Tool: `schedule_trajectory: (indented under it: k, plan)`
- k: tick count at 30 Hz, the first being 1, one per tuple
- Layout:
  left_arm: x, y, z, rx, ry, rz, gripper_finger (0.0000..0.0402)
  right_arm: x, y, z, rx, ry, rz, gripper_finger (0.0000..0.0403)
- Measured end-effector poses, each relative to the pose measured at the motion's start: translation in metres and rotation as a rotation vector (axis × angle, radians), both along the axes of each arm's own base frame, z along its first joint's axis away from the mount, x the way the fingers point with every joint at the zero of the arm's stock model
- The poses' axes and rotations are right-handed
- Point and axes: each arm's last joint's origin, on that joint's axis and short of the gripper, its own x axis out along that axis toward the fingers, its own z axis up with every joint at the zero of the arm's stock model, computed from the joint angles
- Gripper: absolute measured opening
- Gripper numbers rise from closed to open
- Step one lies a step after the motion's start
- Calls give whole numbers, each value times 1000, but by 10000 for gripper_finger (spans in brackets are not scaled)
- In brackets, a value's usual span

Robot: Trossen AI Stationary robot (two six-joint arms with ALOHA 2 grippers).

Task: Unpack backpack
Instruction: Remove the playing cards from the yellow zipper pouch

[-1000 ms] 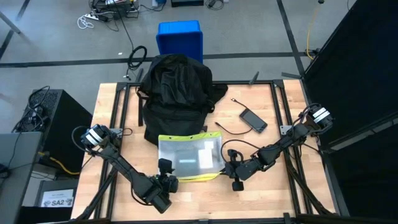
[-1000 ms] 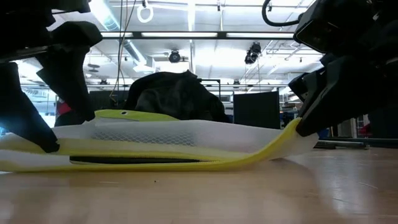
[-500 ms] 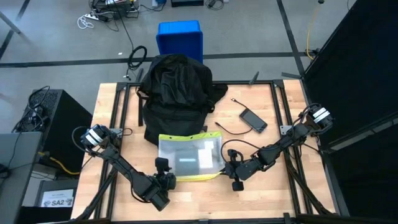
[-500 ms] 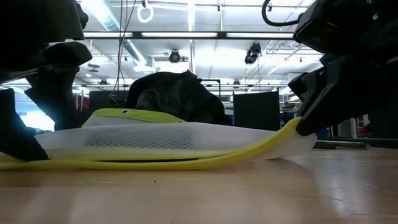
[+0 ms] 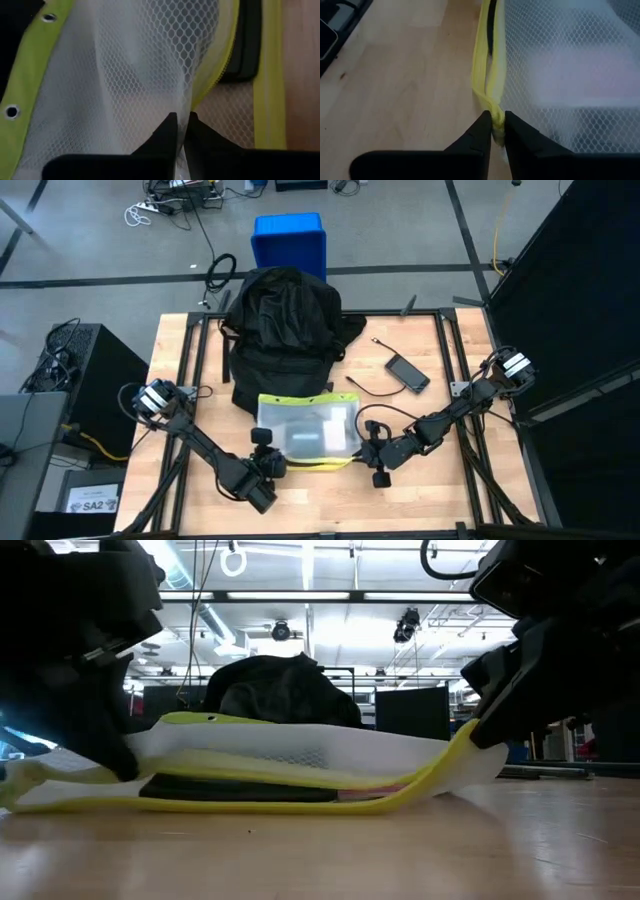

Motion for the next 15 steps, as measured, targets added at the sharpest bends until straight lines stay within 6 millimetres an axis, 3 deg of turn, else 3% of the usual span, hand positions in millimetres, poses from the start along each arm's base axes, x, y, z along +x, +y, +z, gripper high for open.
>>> schedule_trajectory:
  k: [15]
  plan:
    - [36, -6, 41, 18, -178, 11, 0, 11, 14, 27, 52, -297, 130, 44]
